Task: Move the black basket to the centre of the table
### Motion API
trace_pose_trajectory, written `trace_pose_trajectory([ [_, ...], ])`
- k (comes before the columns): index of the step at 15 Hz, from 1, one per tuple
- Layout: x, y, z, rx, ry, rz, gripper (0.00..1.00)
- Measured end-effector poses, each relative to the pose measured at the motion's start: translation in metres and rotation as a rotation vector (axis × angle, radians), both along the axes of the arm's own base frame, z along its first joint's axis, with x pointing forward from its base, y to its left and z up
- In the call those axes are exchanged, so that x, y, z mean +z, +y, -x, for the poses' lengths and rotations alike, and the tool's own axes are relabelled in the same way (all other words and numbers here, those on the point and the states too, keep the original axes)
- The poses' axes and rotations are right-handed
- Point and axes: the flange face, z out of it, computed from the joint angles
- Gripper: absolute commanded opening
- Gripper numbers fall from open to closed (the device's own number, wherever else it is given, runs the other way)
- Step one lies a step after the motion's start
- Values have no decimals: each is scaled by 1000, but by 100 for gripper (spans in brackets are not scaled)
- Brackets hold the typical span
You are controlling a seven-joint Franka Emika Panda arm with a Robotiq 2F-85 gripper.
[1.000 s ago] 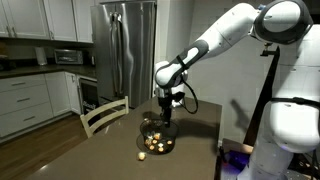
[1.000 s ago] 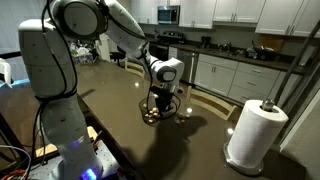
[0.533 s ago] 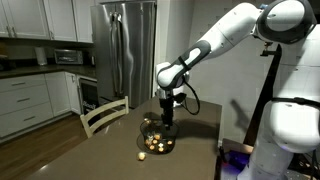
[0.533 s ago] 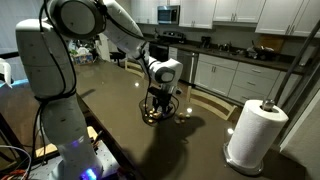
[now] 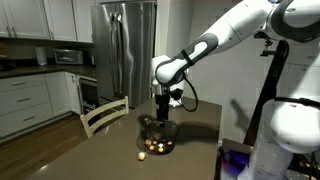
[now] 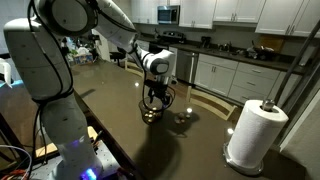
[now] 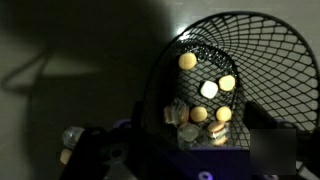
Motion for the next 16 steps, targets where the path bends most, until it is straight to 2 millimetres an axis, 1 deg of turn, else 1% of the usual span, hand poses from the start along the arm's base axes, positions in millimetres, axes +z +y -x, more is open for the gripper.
trace_pose_trajectory([
  [4,23,28,-2,3,-55,52,100],
  [6,30,37,-5,-8,-99,76,100],
  [8,33,39,-7,-23,-151,83,100],
  [10,32,36,-5,-34,-208,78,100],
  [12,29,21,3,-55,-258,68,100],
  [13,28,9,10,-64,-273,61,100],
  [14,28,-8,20,-67,-279,56,100],
  [16,34,-50,43,-69,-285,47,100],
])
